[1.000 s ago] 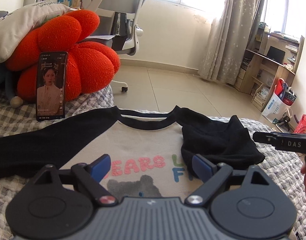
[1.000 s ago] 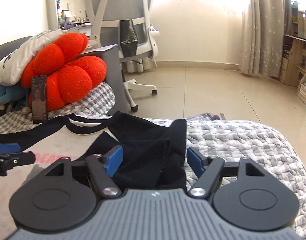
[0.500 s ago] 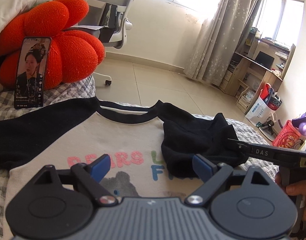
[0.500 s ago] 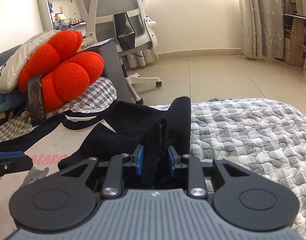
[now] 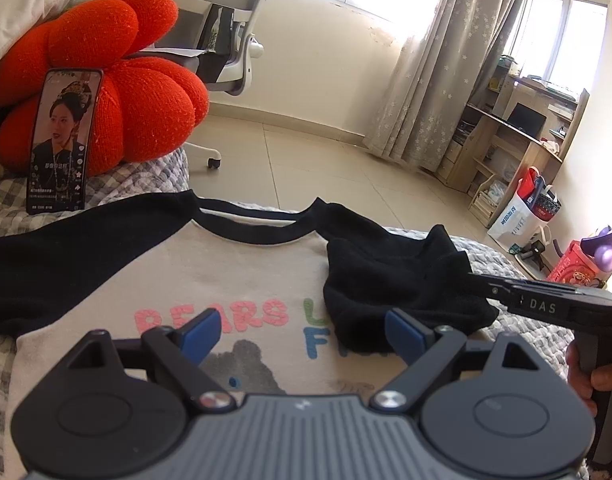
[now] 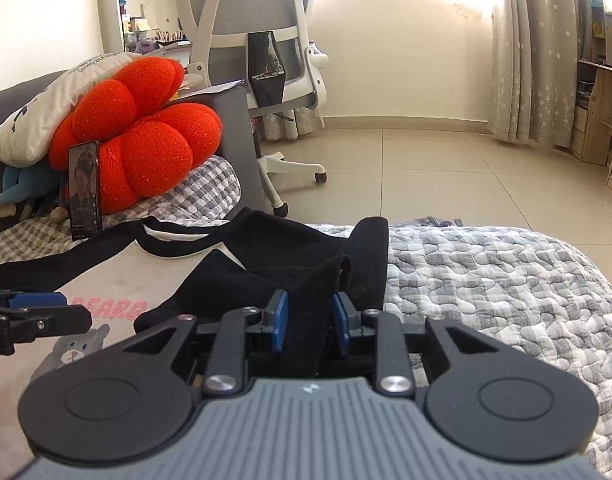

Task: Fold clothes

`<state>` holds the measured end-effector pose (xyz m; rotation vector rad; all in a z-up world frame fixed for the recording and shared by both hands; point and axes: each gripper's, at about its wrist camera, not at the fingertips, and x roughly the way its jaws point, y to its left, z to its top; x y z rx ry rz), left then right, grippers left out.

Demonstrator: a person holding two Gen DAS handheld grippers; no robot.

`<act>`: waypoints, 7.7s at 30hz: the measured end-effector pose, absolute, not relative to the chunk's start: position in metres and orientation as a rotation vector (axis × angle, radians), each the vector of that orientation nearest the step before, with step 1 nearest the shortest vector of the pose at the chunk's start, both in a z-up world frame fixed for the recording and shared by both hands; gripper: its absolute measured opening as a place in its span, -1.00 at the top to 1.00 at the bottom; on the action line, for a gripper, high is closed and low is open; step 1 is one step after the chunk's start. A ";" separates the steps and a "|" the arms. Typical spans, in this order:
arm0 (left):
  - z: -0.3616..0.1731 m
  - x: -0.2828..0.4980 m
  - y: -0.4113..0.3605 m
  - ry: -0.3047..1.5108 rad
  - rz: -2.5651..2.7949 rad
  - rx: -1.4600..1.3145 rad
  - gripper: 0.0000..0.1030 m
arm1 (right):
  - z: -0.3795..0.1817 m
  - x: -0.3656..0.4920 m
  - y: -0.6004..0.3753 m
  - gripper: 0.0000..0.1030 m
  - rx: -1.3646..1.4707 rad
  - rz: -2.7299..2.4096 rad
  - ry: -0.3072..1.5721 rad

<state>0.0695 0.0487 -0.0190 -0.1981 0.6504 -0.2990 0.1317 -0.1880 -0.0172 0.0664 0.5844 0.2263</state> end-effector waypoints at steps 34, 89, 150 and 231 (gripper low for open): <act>-0.075 0.124 0.114 0.677 -0.674 -0.958 -0.61 | -0.024 0.190 -0.155 0.77 0.649 0.732 0.709; -0.040 0.138 0.188 0.628 -0.029 -0.445 0.90 | -0.032 0.179 -0.225 -0.26 0.341 0.197 0.487; -0.050 0.091 0.184 0.609 0.085 -0.304 0.25 | -0.038 0.134 -0.251 0.23 0.459 0.316 0.661; -0.048 0.044 0.311 0.587 0.634 -0.333 -0.66 | 0.002 0.131 -0.132 -0.45 -0.101 0.496 0.627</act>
